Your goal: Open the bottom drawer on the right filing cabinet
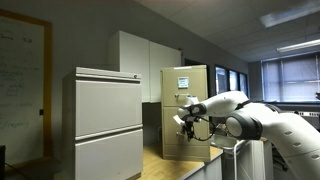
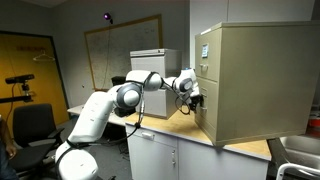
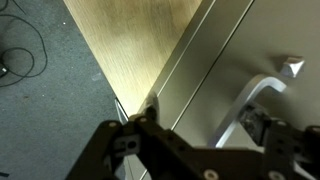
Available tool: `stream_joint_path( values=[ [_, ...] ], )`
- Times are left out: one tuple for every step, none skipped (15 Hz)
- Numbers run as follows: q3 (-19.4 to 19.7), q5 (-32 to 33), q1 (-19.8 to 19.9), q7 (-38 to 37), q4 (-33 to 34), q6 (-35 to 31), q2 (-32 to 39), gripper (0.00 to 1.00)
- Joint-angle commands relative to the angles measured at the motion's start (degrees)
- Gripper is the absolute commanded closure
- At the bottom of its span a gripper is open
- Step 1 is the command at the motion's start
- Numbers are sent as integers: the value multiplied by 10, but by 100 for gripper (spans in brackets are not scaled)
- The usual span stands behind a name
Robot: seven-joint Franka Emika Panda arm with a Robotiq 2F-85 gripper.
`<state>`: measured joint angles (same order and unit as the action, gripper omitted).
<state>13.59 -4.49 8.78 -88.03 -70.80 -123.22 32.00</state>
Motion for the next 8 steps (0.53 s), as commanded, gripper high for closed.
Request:
stream_joint_path(
  values=[
    [-15,9,5,20,57,94,41,47],
    [-19,8,5,30,67,96,46,53],
    [-19,14,3,32,79,98,55,60],
    [-20,16,3,38,93,102,63,68],
    [-23,17,3,44,106,105,71,75],
    [-20,15,-1,53,114,106,76,82],
    [-24,16,-3,65,122,108,78,83],
    [-26,20,-6,77,124,105,77,85]
  ],
)
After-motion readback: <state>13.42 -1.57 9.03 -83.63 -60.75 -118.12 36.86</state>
